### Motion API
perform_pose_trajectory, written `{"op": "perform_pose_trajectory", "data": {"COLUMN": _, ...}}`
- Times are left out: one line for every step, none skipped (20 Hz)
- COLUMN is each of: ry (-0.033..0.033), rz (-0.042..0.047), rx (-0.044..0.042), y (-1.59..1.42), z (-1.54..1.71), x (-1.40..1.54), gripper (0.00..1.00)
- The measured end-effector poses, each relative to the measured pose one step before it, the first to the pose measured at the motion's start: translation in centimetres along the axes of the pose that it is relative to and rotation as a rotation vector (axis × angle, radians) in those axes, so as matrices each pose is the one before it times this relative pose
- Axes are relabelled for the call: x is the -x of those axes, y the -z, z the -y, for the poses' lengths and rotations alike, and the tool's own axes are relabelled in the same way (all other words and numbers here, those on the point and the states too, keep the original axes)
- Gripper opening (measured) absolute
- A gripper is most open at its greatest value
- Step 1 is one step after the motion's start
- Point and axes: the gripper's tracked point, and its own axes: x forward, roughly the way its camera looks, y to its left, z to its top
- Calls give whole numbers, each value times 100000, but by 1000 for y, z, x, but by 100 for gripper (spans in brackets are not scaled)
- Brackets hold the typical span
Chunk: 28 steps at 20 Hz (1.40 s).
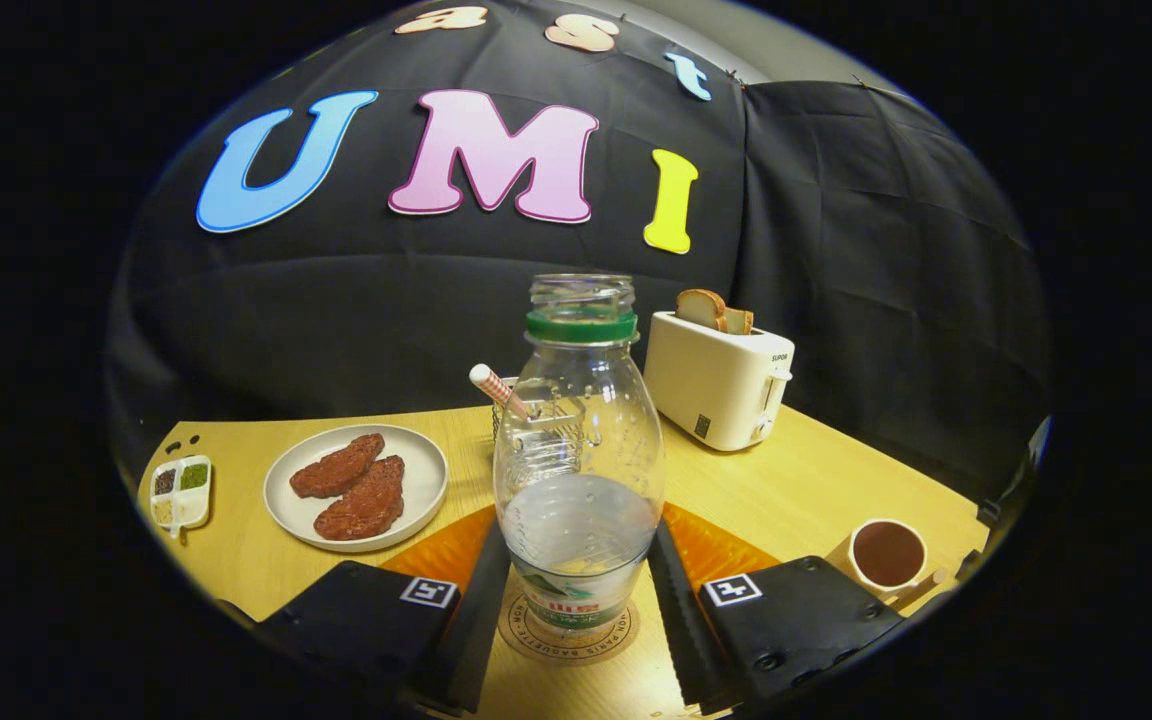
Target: Take the bottle from table, then pour the juice into the cup, finally place the bottle on the coaster
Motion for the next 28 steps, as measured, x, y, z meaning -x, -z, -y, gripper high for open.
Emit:
{"op": "perform_pose_trajectory", "data": {"ry": -266, "rz": 680, "rx": -475, "y": -83, "z": 33, "x": 54, "gripper": 75}}
{"op": "perform_pose_trajectory", "data": {"ry": -178, "rz": 94, "rx": -302, "y": 3, "z": 15, "x": 46, "gripper": 74}}
{"op": "perform_pose_trajectory", "data": {"ry": -210, "rz": 323, "rx": -280, "y": -96, "z": -56, "x": 133, "gripper": 75}}
{"op": "perform_pose_trajectory", "data": {"ry": -313, "rz": -255, "rx": 143, "y": 167, "z": -95, "x": 42, "gripper": 76}}
{"op": "perform_pose_trajectory", "data": {"ry": -262, "rz": -91, "rx": 515, "y": 35, "z": -123, "x": 139, "gripper": 78}}
{"op": "perform_pose_trajectory", "data": {"ry": 216, "rz": 299, "rx": 668, "y": -233, "z": 126, "x": 173, "gripper": 79}}
{"op": "perform_pose_trajectory", "data": {"ry": 238, "rz": 619, "rx": 573, "y": -94, "z": 236, "x": 418, "gripper": 82}}
{"op": "perform_pose_trajectory", "data": {"ry": 430, "rz": 610, "rx": -77, "y": -486, "z": 121, "x": 710, "gripper": 91}}
{"op": "perform_pose_trajectory", "data": {"ry": -80, "rz": 929, "rx": -174, "y": -404, "z": 199, "x": 116, "gripper": 99}}
{"op": "perform_pose_trajectory", "data": {"ry": -200, "rz": 797, "rx": 264, "y": -380, "z": 99, "x": 458, "gripper": 98}}
{"op": "perform_pose_trajectory", "data": {"ry": -638, "rz": 824, "rx": 324, "y": -180, "z": 31, "x": 492, "gripper": 97}}
{"op": "perform_pose_trajectory", "data": {"ry": -1429, "rz": 475, "rx": -216, "y": -209, "z": -173, "x": 584, "gripper": 97}}
{"op": "perform_pose_trajectory", "data": {"ry": -1819, "rz": 437, "rx": -281, "y": -139, "z": -257, "x": 715, "gripper": 97}}
{"op": "perform_pose_trajectory", "data": {"ry": -2063, "rz": 976, "rx": 75, "y": -327, "z": -360, "x": 905, "gripper": 98}}
{"op": "perform_pose_trajectory", "data": {"ry": -1414, "rz": 816, "rx": 651, "y": -282, "z": -150, "x": 962, "gripper": 98}}
{"op": "perform_pose_trajectory", "data": {"ry": -1690, "rz": 761, "rx": 664, "y": -440, "z": -161, "x": 1085, "gripper": 98}}
{"op": "perform_pose_trajectory", "data": {"ry": -1562, "rz": 868, "rx": 731, "y": -550, "z": -178, "x": 1245, "gripper": 98}}
{"op": "perform_pose_trajectory", "data": {"ry": -1302, "rz": 1141, "rx": 674, "y": -581, "z": 117, "x": 1249, "gripper": 98}}
{"op": "perform_pose_trajectory", "data": {"ry": -1429, "rz": 1556, "rx": 363, "y": -834, "z": 116, "x": 1510, "gripper": 98}}
{"op": "perform_pose_trajectory", "data": {"ry": -1675, "rz": 2060, "rx": -37, "y": -993, "z": 103, "x": 1574, "gripper": 97}}
{"op": "perform_pose_trajectory", "data": {"ry": -1983, "rz": 2380, "rx": 58, "y": -1232, "z": 129, "x": 1543, "gripper": 97}}
{"op": "perform_pose_trajectory", "data": {"ry": -2094, "rz": 1351, "rx": 156, "y": -898, "z": 155, "x": 1430, "gripper": 97}}
{"op": "perform_pose_trajectory", "data": {"ry": -1889, "rz": 1120, "rx": 743, "y": -962, "z": 222, "x": 1445, "gripper": 97}}
{"op": "perform_pose_trajectory", "data": {"ry": -1706, "rz": 734, "rx": 1447, "y": -905, "z": 483, "x": 1375, "gripper": 97}}
{"op": "perform_pose_trajectory", "data": {"ry": -1670, "rz": 798, "rx": 891, "y": -907, "z": 449, "x": 1367, "gripper": 97}}
{"op": "perform_pose_trajectory", "data": {"ry": -3377, "rz": 1517, "rx": 515, "y": -1130, "z": 18, "x": 1392, "gripper": 97}}
{"op": "perform_pose_trajectory", "data": {"ry": -3238, "rz": 1452, "rx": 276, "y": -1097, "z": 92, "x": 1275, "gripper": 97}}
{"op": "perform_pose_trajectory", "data": {"ry": -3731, "rz": 715, "rx": 579, "y": -741, "z": 21, "x": 1248, "gripper": 97}}
